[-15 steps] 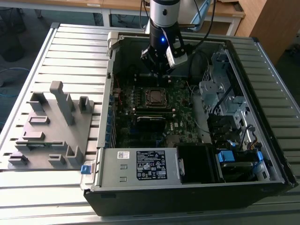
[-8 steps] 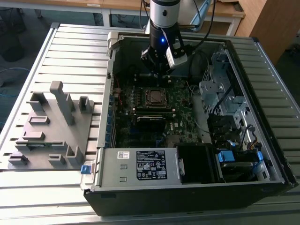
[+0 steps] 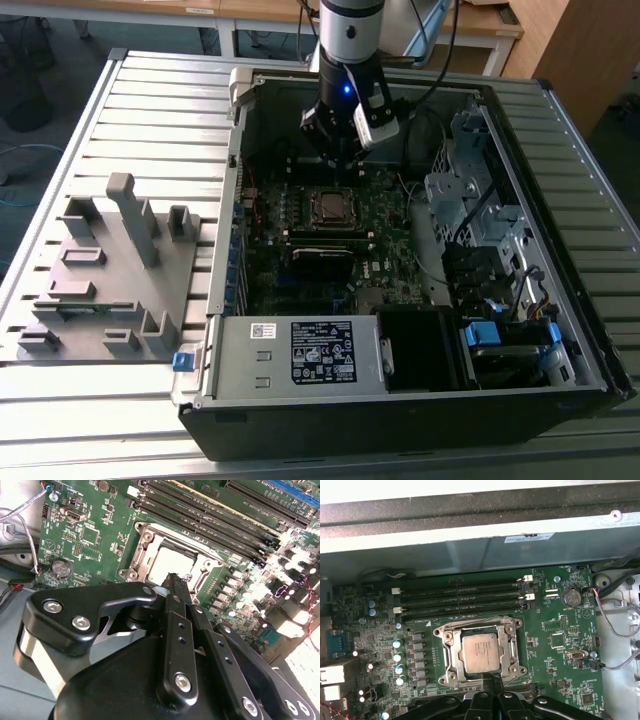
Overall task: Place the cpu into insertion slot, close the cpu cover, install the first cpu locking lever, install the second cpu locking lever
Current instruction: 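Install the second cpu locking lever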
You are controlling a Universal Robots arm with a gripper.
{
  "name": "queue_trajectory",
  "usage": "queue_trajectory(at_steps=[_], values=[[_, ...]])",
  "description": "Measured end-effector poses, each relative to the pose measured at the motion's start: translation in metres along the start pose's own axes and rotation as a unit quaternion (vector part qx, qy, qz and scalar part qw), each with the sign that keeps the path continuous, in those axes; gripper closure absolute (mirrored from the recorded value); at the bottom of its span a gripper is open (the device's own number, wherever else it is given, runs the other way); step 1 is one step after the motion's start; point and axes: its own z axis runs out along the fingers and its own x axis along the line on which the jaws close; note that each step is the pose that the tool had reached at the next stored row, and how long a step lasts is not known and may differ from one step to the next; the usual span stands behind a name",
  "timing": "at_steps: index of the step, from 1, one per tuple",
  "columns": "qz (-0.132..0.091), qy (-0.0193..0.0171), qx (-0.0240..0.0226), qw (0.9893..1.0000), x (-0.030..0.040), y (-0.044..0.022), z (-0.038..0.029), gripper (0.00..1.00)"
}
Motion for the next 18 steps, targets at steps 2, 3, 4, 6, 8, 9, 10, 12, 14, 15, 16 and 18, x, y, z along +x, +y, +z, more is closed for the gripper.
queue_trajectory(at_steps=[2,3,4,6,8,9,10,12,14,15,16,18], values=[[0.000,0.0001,0.0002,1.0000,0.0000,-0.0001,0.0004,0.90],[0.000,0.0001,0.0002,1.0000,0.0001,-0.0002,0.0006,0.90],[0.000,0.0000,0.0000,1.0000,0.0001,-0.0004,0.0008,0.90],[0.000,0.0000,0.0001,1.0000,-0.0001,-0.0014,0.0010,0.90],[0.000,0.0000,0.0001,1.0000,-0.0002,-0.0027,0.0013,0.90],[0.000,0.0000,0.0000,1.0000,-0.0003,-0.0035,0.0015,0.90],[0.000,0.0000,0.0000,1.0000,-0.0004,-0.0040,0.0017,0.90],[0.000,0.0000,-0.0001,1.0000,-0.0005,-0.0047,0.0024,0.90],[0.000,0.0000,0.0001,1.0000,-0.0005,-0.0057,0.0029,0.90],[0.000,0.0000,0.0001,1.0000,-0.0006,-0.0061,0.0033,0.90],[0.000,0.0000,0.0002,1.0000,-0.0006,-0.0065,0.0037,0.90],[0.000,0.0000,0.0004,1.0000,-0.0006,-0.0074,0.0046,0.90]])
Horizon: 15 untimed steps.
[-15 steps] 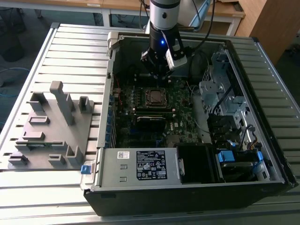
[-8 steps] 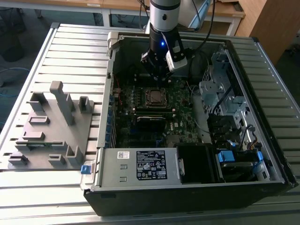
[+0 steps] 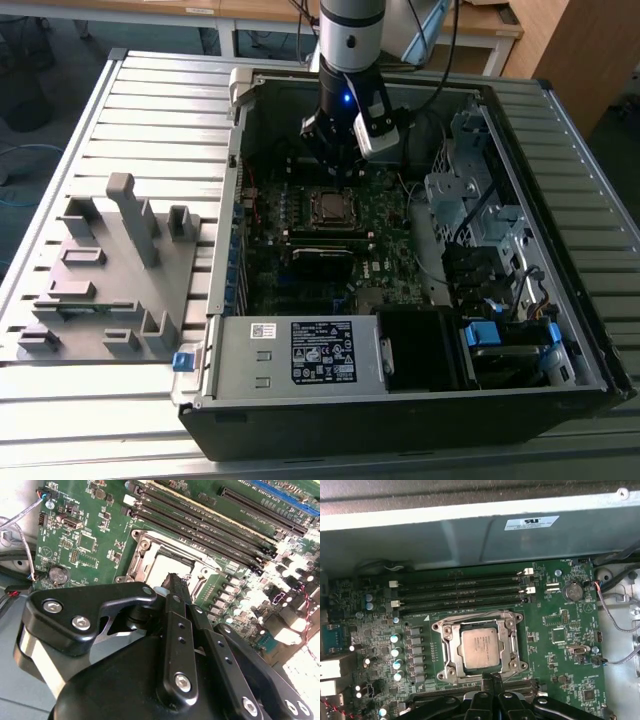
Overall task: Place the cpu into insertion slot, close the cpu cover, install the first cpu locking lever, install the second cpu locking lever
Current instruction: 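Install the second cpu locking lever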
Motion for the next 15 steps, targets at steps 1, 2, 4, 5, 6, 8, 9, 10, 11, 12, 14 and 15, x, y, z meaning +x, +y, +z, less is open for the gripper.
queue_trajectory(at_steps=[1,2,4,5,6,8,9,10,11,12,14,15], values=[[0.000,0.0000,0.0002,1.0000,0.0000,-0.0005,0.0005,0.90],[0.000,0.0000,0.0004,1.0000,0.0000,-0.0009,0.0011,0.90],[0.000,-0.0002,0.0012,1.0000,0.0000,-0.0014,0.0021,0.90],[0.000,-0.0002,0.0017,1.0000,0.0000,-0.0014,0.0023,0.90],[0.000,-0.0002,0.0023,1.0000,-0.0001,-0.0014,0.0024,0.90],[0.000,-0.0002,0.0024,1.0000,-0.0001,-0.0015,0.0024,0.90],[0.000,-0.0003,0.0024,1.0000,0.0000,-0.0015,0.0025,0.90],[0.000,-0.0003,0.0024,1.0000,0.0000,-0.0015,0.0025,0.90],[0.000,-0.0003,0.0024,1.0000,0.0000,-0.0015,0.0025,0.90],[0.000,-0.0003,0.0024,1.0000,0.0000,-0.0015,0.0025,0.90],[0.000,-0.0003,0.0024,1.0000,0.0000,-0.0015,0.0034,0.90],[0.000,-0.0003,0.0024,1.0000,0.0000,-0.0015,0.0035,0.90]])
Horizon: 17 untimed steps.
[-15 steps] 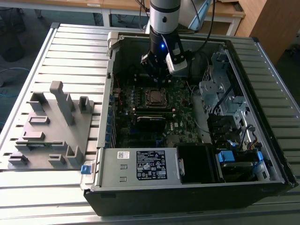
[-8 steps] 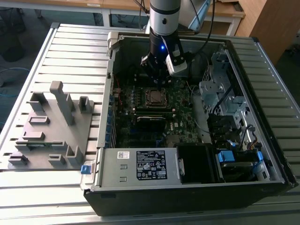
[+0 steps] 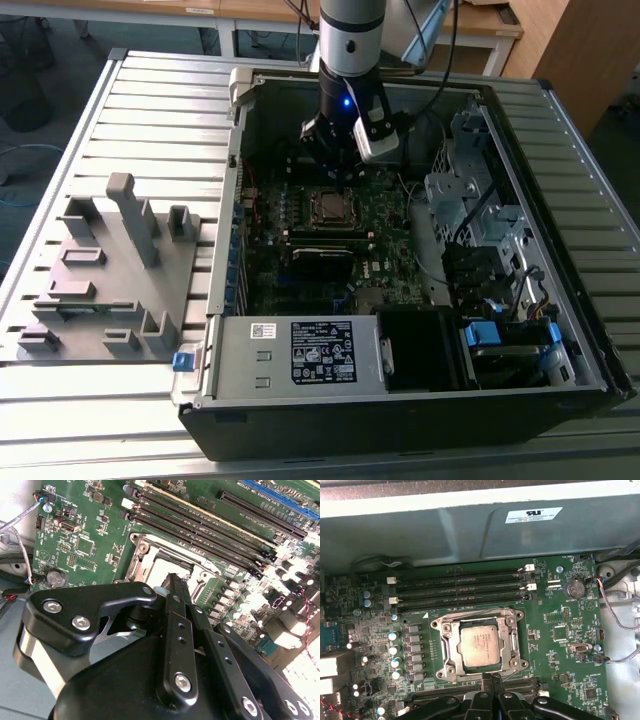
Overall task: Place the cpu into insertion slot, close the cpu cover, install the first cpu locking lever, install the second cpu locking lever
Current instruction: 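Install the second cpu locking lever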
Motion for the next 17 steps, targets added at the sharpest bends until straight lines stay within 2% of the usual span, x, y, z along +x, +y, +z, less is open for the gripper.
queue_trajectory(at_steps=[17], values=[[0.000,0.0000,-0.0001,1.0000,0.0002,0.0000,0.0037,0.90]])
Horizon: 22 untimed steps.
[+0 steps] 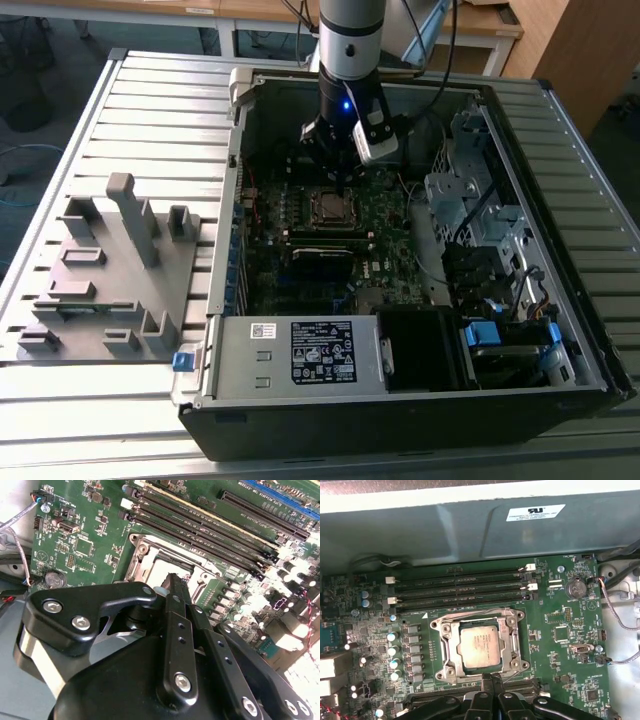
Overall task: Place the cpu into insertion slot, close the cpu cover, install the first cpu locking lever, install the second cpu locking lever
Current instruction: 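Install the second cpu locking lever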
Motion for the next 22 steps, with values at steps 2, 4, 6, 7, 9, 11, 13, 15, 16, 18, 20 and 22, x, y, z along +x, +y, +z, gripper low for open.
queue_trajectory(at_steps=[2,4,6,7,9,11,13,15,16,18,20,22], values=[[0.000,0.0000,0.0000,1.0000,0.0001,0.0000,0.0009,0.90],[0.000,0.0000,0.0001,1.0000,0.0001,0.0000,0.0018,0.90],[0.000,0.0001,0.0002,1.0000,0.0002,-0.0001,0.0022,0.90],[0.000,0.0001,0.0002,1.0000,0.0002,-0.0001,0.0023,0.90],[0.000,0.0000,0.0001,1.0000,0.0002,-0.0001,0.0025,0.90],[0.000,0.0000,0.0000,1.0000,0.0002,-0.0001,0.0027,0.90],[0.000,0.0000,0.0000,1.0000,0.0002,-0.0001,0.0034,0.90],[0.000,0.0000,0.0001,1.0000,0.0003,-0.0001,0.0040,0.90],[0.000,0.0000,0.0000,1.0000,0.0003,-0.0001,0.0043,0.90],[0.000,0.0000,0.0001,1.0000,0.0003,-0.0001,0.0047,0.90],[0.000,0.0000,0.0001,1.0000,0.0003,-0.0001,0.0052,0.90],[0.000,0.0000,0.0001,1.0000,0.0005,-0.0002,0.0084,0.90]])
